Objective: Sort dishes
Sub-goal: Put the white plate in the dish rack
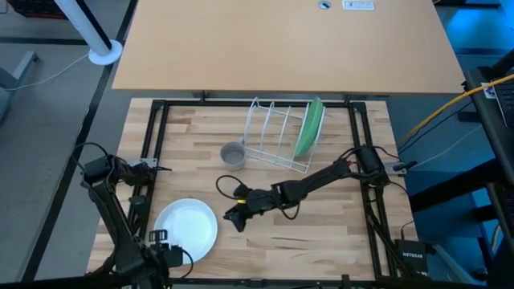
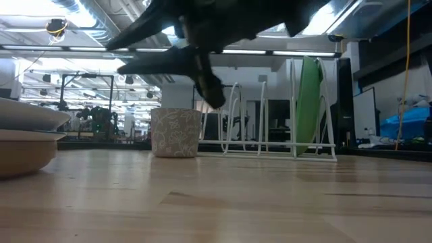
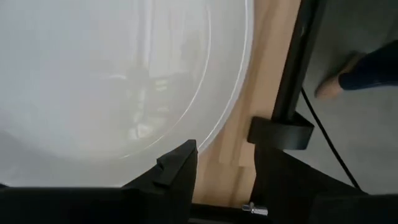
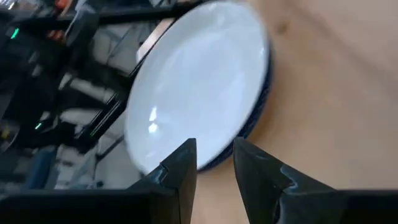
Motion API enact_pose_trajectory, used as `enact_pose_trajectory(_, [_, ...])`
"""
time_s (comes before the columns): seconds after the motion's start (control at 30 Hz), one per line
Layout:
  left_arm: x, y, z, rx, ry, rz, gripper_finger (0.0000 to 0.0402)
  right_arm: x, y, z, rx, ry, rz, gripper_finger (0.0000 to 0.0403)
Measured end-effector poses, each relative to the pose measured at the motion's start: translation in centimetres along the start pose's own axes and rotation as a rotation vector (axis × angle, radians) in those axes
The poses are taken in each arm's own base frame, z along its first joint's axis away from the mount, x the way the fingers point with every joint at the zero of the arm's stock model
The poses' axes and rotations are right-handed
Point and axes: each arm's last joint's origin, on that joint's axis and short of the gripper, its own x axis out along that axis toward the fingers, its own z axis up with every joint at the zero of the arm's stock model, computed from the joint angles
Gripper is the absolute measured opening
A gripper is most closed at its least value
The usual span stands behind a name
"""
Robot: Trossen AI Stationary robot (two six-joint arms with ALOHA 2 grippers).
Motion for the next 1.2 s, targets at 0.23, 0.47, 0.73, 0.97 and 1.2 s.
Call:
enact_pose_trajectory(0.23, [1.9, -0.5, 0.1, 0.075, 0.025, 0.059, 0.0153, 0.0, -1.1, 1.5, 0.016, -0.062, -0.044, 0.0111])
enact_pose_trajectory(0.47, [2.7, -0.2, 0.1, 0.098, 0.03, 0.135, 0.0153, 0.0, -1.0, 1.5, 0.015, -0.065, -0.053, 0.0111])
enact_pose_trajectory(0.73, [2.7, 0.0, 0.3, 0.1, -0.034, 0.175, 0.0153, 0.0, -1.1, 1.5, 0.014, -0.064, -0.054, 0.0111])
enact_pose_trajectory(0.97, [2.7, 0.0, 0.4, 0.096, -0.043, 0.181, 0.0153, 1.2, -2.4, 0.4, 0.004, -0.04, -0.086, 0.0111])
enact_pose_trajectory(1.2, [2.6, 0.1, 0.4, 0.102, -0.063, 0.203, 0.0153, 1.8, -2.5, 0.2, 0.028, -0.044, -0.042, 0.0111])
